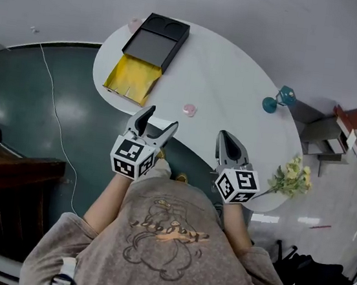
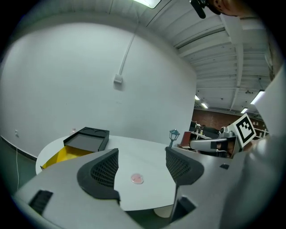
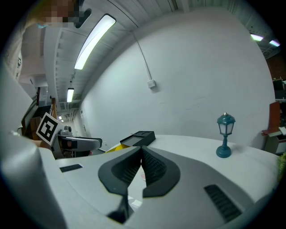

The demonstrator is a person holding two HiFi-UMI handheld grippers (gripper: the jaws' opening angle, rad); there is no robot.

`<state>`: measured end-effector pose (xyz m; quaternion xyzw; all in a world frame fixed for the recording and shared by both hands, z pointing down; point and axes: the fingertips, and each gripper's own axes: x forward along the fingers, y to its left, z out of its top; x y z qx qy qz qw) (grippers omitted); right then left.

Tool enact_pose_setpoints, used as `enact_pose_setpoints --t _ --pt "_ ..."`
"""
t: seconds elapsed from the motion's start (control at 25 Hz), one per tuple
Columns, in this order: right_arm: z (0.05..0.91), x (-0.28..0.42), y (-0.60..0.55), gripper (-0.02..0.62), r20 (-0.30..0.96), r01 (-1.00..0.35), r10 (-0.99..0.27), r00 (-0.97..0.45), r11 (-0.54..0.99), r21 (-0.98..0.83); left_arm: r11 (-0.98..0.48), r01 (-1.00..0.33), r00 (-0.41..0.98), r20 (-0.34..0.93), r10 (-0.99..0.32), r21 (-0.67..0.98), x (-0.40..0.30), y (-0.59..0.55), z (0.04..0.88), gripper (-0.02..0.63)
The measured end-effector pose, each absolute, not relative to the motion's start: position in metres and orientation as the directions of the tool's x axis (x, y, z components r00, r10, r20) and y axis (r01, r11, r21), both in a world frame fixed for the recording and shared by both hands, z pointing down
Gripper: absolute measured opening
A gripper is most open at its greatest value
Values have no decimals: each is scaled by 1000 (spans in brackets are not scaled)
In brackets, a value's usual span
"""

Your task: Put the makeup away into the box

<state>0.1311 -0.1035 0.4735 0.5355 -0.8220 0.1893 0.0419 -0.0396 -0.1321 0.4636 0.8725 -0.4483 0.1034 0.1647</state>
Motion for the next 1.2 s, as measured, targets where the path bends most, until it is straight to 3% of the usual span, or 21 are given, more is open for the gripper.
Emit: enact_pose_setpoints --t 1.2 --pt "480 197 -95 5 315 -965 -933 -173 97 -243 -742 -657 656 585 -477 133 42 -193 611 337"
